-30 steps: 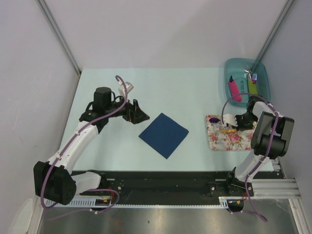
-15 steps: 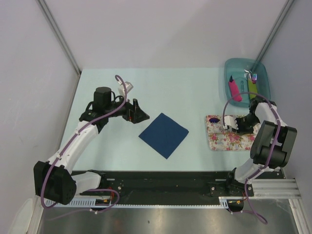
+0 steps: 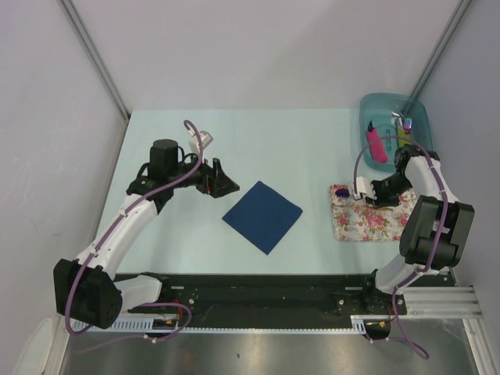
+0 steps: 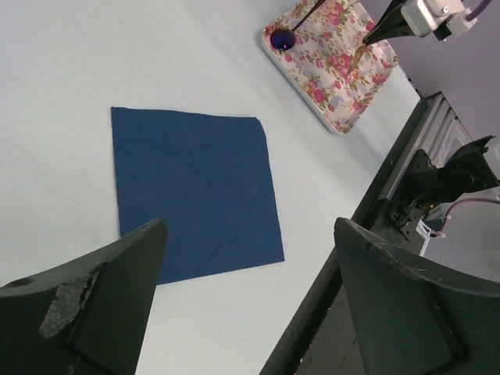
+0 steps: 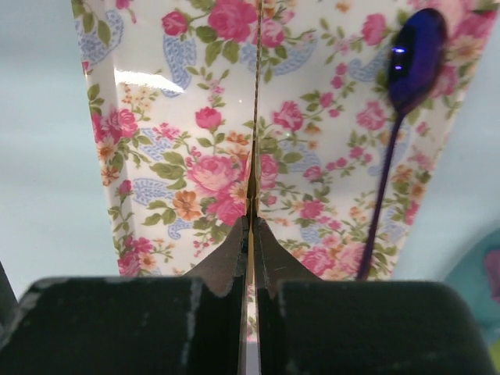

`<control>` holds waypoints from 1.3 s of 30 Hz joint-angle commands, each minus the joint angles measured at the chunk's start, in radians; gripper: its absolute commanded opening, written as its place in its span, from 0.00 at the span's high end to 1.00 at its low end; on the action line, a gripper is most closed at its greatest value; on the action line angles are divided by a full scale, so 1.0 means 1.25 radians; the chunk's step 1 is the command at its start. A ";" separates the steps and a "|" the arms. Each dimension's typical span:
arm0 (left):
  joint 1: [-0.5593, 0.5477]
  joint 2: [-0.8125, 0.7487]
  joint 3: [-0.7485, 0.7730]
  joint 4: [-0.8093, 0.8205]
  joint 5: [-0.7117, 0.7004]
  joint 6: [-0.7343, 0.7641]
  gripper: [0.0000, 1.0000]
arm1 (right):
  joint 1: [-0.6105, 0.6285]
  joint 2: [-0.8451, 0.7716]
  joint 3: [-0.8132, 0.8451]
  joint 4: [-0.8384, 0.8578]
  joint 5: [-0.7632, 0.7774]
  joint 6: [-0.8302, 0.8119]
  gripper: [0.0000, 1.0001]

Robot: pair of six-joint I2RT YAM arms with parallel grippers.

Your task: Place the utensils on the paper napkin and roll it up

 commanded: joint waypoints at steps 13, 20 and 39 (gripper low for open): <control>0.008 0.007 -0.015 0.048 0.005 -0.054 0.11 | 0.021 0.058 0.194 -0.090 -0.125 0.342 1.00; 0.008 0.020 -0.016 0.054 0.011 -0.066 0.12 | 0.014 0.044 0.175 -0.111 -0.126 0.403 1.00; 0.005 0.022 -0.019 0.051 0.005 -0.072 0.11 | 0.088 0.065 0.021 0.151 0.005 0.700 0.41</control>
